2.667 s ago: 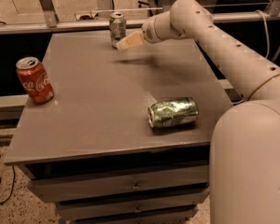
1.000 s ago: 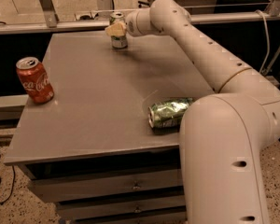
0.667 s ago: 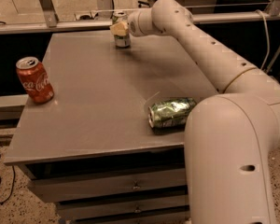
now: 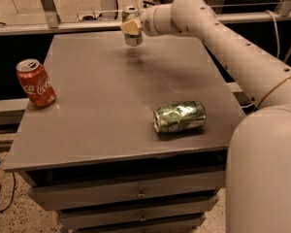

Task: Move 7up can near green can

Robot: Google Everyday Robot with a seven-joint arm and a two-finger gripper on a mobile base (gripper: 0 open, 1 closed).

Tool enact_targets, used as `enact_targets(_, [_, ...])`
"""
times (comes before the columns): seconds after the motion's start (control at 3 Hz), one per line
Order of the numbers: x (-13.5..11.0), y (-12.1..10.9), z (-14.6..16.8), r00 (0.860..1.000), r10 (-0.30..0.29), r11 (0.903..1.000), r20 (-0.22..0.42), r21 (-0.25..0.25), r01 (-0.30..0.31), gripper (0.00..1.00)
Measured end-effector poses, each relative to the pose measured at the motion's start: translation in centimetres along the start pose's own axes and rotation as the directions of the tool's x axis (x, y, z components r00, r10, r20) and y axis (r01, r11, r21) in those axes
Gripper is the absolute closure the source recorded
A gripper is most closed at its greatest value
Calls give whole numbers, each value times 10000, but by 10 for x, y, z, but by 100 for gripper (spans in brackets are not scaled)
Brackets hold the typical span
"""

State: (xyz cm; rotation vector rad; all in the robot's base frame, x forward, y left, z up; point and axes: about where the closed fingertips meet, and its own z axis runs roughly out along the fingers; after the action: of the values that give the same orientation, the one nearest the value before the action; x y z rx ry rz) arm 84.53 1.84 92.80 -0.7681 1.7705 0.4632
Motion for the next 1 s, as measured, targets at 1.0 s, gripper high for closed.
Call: enact_targets(1.0, [0, 19, -57, 9985, -525, 9963, 165, -674, 535, 100])
